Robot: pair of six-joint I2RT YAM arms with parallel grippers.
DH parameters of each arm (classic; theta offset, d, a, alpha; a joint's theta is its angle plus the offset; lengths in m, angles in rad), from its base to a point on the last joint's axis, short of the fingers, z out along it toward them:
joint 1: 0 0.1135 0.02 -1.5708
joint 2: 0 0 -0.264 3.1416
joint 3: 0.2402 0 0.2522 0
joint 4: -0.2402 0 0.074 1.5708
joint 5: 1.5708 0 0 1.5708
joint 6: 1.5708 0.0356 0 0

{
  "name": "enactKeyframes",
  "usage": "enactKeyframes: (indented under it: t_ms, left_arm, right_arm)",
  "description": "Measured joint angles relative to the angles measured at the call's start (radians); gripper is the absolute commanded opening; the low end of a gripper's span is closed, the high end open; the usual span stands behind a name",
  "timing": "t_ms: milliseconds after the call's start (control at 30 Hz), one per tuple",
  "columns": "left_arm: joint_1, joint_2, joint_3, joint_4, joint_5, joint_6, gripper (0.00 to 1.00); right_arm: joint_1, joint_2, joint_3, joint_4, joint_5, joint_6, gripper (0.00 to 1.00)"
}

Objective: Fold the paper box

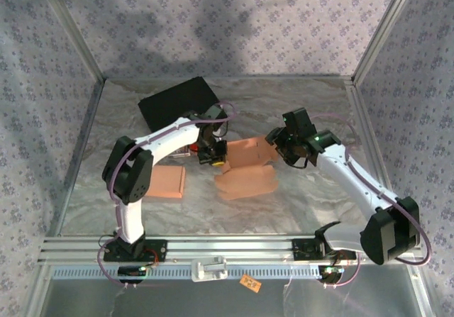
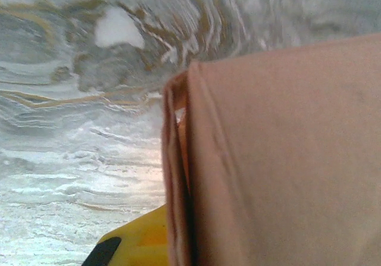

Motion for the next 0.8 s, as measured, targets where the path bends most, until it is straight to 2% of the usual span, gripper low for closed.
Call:
enactKeyframes:
  t_ms: [300, 433, 633, 800]
  left_arm:
    - [0.031, 0.035, -0.008, 0.034, 0.216, 0.291, 0.0]
    - [0.043, 0.035, -0.007, 0.05, 0.304, 0.377, 0.0]
    - [0.047, 0.054, 0.01, 0.046, 0.356, 0.436, 0.0]
    - [0.047, 0.062, 0.031, 0.032, 0.363, 0.441, 0.0]
  right_arm:
    - [0.007, -0.081, 0.011, -0.068, 0.011, -0.156, 0.58]
    - [0.007, -0.131, 0.022, -0.102, 0.019, -0.208, 0.58]
    - [-0.019, -0.182, 0.024, -0.13, 0.01, -0.301, 0.55]
    - [-0.126, -0.182, 0.024, -0.142, -0.073, -0.413, 0.53]
